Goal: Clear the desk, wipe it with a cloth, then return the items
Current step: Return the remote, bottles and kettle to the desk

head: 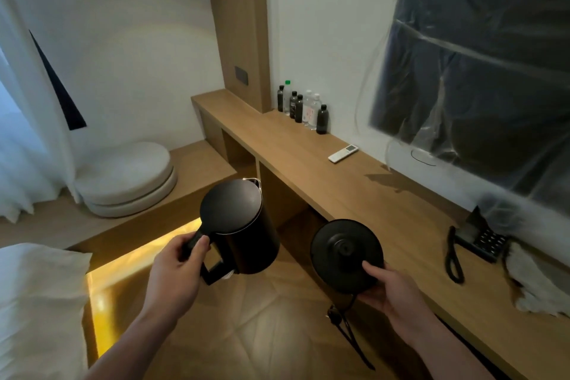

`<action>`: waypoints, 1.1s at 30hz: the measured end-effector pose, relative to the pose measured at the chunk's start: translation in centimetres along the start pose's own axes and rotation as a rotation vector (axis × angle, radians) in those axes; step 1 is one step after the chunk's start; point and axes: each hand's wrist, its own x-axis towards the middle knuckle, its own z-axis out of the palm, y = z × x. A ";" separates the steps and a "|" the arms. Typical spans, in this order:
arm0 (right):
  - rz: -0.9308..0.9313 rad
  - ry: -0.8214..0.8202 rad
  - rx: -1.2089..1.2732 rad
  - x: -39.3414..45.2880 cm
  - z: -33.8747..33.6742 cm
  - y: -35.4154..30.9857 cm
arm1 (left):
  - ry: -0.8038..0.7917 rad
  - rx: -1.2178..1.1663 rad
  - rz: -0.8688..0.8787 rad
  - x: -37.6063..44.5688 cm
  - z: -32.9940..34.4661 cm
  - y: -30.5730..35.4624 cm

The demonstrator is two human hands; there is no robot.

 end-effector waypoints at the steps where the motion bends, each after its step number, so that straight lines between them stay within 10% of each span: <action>1: 0.021 0.005 0.017 1.8 0.7 -0.8 | -0.001 0.008 -0.010 1.9 0.6 0.4; 33: 0.090 0.200 0.571 51.3 21.5 -19.3 | -0.117 0.008 -0.028 59.6 12.6 5.2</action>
